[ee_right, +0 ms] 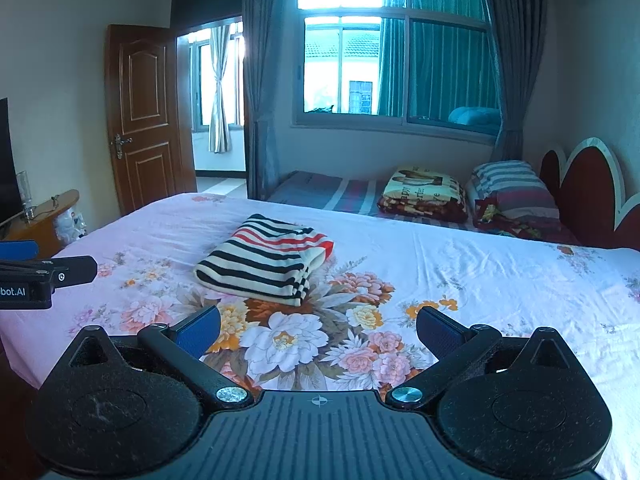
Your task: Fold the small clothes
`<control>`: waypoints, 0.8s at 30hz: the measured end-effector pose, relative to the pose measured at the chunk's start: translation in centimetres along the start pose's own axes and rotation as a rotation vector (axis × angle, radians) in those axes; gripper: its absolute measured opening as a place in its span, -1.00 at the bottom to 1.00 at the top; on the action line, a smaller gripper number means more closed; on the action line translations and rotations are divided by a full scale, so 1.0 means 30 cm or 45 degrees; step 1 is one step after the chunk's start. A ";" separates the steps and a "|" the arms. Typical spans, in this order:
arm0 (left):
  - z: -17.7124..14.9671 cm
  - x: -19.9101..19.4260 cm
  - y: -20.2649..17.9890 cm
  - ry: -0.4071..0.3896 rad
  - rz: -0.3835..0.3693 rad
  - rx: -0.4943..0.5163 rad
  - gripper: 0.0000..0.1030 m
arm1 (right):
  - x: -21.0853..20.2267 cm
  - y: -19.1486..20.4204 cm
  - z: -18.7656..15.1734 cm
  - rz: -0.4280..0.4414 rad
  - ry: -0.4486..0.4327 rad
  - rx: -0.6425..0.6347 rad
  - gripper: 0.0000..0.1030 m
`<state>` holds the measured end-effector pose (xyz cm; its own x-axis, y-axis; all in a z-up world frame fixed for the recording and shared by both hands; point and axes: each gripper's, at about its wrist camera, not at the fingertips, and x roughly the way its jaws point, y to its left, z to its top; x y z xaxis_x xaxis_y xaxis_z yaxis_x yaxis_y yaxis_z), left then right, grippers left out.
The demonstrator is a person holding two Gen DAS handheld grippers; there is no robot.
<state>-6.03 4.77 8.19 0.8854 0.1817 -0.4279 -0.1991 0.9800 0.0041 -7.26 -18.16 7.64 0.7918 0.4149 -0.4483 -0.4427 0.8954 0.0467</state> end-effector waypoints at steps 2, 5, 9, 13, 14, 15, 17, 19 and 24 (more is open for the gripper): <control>-0.002 -0.002 -0.002 0.000 0.001 0.000 0.98 | 0.000 -0.003 0.001 -0.001 -0.002 0.001 0.99; -0.001 0.000 -0.001 -0.002 0.000 -0.003 0.98 | 0.000 -0.009 0.005 0.002 -0.007 0.001 0.99; 0.001 -0.001 -0.001 -0.005 0.000 0.003 0.98 | 0.002 -0.014 0.007 0.007 -0.012 0.000 0.99; -0.001 -0.001 -0.001 -0.008 0.002 0.002 0.98 | -0.001 -0.009 0.002 0.008 -0.015 -0.006 0.99; -0.002 -0.001 0.000 -0.008 0.001 0.001 0.98 | 0.000 -0.010 0.004 0.009 -0.014 -0.005 0.99; -0.003 -0.002 0.000 -0.008 0.003 0.002 0.98 | 0.000 -0.009 0.003 0.008 -0.013 -0.005 0.99; -0.004 -0.004 0.000 -0.010 0.004 0.003 0.98 | 0.000 -0.010 0.004 0.008 -0.014 -0.005 0.99; -0.004 -0.003 0.000 -0.011 0.003 0.005 0.98 | 0.000 -0.008 0.004 0.009 -0.014 -0.006 0.99; -0.004 -0.001 0.001 -0.007 0.000 0.008 0.98 | 0.003 -0.007 0.004 0.010 -0.017 -0.006 0.99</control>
<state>-6.11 4.77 8.10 0.8875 0.1824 -0.4232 -0.1969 0.9804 0.0096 -7.06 -18.28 7.70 0.7937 0.4238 -0.4364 -0.4509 0.8914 0.0457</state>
